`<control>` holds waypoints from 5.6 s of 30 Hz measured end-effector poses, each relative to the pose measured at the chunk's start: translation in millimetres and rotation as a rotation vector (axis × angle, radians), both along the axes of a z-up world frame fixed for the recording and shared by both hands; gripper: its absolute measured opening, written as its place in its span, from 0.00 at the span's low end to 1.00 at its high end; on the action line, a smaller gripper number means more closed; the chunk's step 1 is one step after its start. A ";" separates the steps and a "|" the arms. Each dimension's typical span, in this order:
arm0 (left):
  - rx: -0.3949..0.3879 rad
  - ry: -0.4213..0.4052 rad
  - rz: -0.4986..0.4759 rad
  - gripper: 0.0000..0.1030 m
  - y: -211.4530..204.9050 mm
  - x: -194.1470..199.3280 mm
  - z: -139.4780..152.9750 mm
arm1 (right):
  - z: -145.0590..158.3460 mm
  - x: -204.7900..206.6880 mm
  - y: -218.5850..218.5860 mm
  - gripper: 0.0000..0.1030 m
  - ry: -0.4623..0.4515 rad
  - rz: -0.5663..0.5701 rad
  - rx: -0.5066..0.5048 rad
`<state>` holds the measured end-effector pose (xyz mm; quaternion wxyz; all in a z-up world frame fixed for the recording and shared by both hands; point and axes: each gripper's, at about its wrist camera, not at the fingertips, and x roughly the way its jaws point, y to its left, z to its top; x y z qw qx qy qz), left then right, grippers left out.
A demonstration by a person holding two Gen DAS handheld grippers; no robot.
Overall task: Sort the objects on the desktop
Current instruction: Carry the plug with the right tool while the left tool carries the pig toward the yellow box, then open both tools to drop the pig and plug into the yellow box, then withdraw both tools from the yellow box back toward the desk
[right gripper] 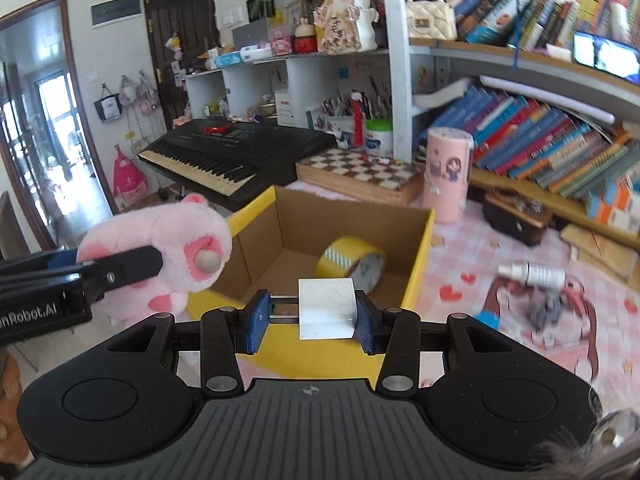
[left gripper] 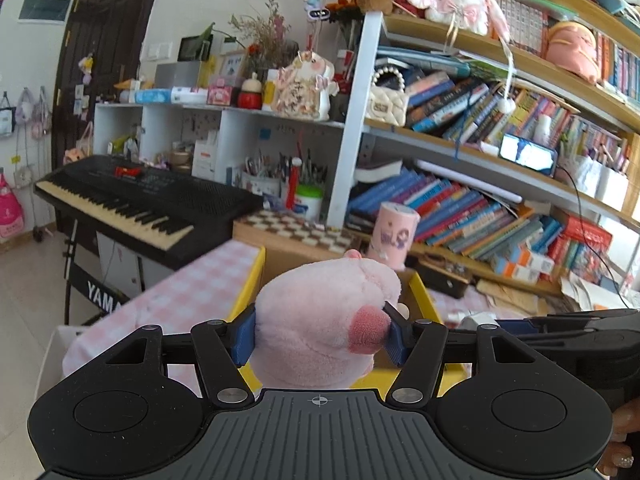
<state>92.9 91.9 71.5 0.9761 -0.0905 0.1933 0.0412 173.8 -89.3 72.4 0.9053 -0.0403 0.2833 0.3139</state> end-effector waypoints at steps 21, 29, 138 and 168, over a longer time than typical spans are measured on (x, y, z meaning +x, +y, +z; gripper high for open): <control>0.137 0.226 0.010 0.60 -15.2 136.0 -44.7 | -55.4 122.2 55.9 0.40 0.032 0.244 -0.303; 0.177 0.329 0.001 0.60 -16.0 155.0 -66.8 | -82.2 137.8 68.5 0.40 0.077 0.330 -0.434; 0.074 0.298 -0.096 0.92 -43.7 -108.6 -66.8 | -77.5 -173.4 -52.6 0.80 0.083 -0.376 -0.179; 0.112 0.337 -0.288 0.92 -128.6 -39.5 -75.5 | -86.8 -121.9 -133.7 0.80 0.141 -0.534 -0.181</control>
